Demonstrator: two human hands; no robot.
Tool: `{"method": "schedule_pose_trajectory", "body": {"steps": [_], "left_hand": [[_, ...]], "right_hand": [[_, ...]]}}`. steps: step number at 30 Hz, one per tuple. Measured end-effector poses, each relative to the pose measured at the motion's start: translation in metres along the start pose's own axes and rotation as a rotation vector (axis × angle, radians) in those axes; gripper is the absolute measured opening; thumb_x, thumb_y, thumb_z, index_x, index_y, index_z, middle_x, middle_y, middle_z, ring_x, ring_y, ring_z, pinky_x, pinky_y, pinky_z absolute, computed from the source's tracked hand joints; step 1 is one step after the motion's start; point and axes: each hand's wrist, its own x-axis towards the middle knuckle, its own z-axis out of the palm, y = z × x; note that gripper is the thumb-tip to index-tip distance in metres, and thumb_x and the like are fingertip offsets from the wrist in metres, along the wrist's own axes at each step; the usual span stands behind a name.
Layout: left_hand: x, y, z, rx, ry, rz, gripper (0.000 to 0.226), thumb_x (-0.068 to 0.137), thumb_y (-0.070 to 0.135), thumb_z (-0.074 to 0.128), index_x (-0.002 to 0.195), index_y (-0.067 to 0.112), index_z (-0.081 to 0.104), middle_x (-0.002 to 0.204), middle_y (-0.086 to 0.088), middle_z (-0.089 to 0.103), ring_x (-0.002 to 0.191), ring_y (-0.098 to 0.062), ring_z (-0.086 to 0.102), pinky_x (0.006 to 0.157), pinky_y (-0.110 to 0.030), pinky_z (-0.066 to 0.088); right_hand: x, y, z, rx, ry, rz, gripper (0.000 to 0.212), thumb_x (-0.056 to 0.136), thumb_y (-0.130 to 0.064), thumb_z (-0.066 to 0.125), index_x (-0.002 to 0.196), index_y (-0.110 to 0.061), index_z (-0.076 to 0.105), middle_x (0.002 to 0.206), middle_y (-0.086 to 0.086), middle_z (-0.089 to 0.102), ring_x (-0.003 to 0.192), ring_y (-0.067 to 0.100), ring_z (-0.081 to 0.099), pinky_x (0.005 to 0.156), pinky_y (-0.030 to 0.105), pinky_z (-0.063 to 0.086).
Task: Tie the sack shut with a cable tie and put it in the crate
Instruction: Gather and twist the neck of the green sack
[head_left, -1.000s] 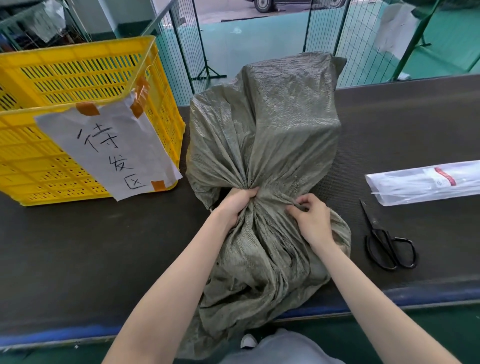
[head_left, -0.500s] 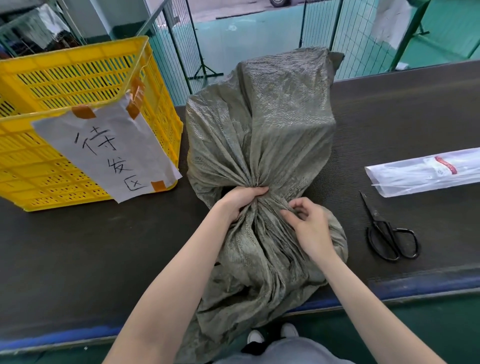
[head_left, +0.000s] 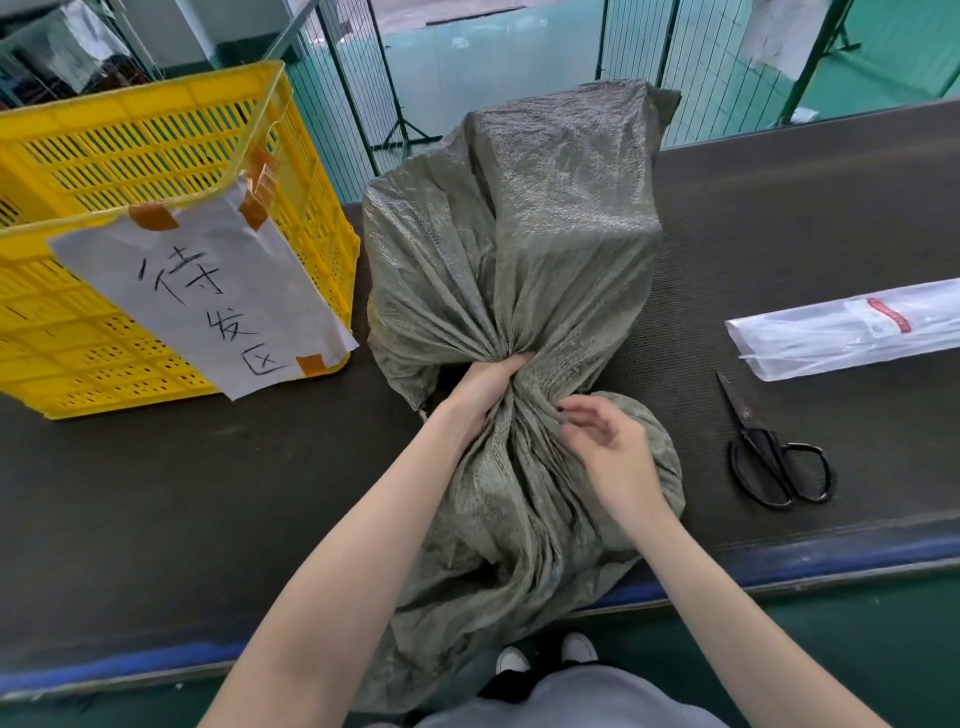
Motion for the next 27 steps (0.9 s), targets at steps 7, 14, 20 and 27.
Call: {"method": "schedule_pose_trajectory", "body": {"steps": [7,14,20,27], "left_hand": [[-0.005,0.008,-0.024,0.269,-0.165,-0.153,0.047,0.071,0.04,0.081,0.108,0.013,0.069,0.094,-0.004,0.075,0.086,-0.018,0.072,0.079,-0.029,0.056],[0.001,0.007,-0.014,0.177,-0.07,-0.148,0.038,0.077,0.028,0.076,0.108,0.008,0.068,0.093,-0.009,0.073,0.083,-0.022,0.07,0.074,-0.029,0.055],[0.004,0.002,-0.006,0.161,-0.042,-0.052,0.024,0.085,0.016,0.066,0.107,0.007,0.066,0.089,-0.005,0.071,0.074,-0.014,0.067,0.064,-0.02,0.053],[0.003,-0.001,-0.002,0.226,-0.143,-0.051,0.05,0.074,0.044,0.075,0.115,0.016,0.067,0.111,0.001,0.071,0.096,-0.013,0.068,0.089,-0.025,0.051]], "right_hand": [[0.033,-0.005,-0.032,-0.404,0.275,-0.108,0.02,0.085,-0.01,0.062,0.104,-0.014,0.062,0.105,0.003,0.061,0.1,0.019,0.057,0.089,0.032,0.045],[0.05,-0.004,-0.025,-0.192,-0.163,0.392,0.024,0.088,-0.027,0.063,0.108,-0.014,0.064,0.098,0.004,0.068,0.086,0.015,0.062,0.075,0.027,0.049],[0.029,0.004,-0.02,0.152,-0.098,0.311,0.022,0.089,-0.019,0.063,0.111,-0.015,0.064,0.101,0.01,0.068,0.087,0.015,0.064,0.077,0.023,0.05],[0.027,0.002,-0.017,0.548,0.05,0.413,0.033,0.083,-0.012,0.068,0.115,-0.01,0.061,0.105,0.009,0.069,0.095,0.019,0.066,0.08,0.031,0.052]]}}
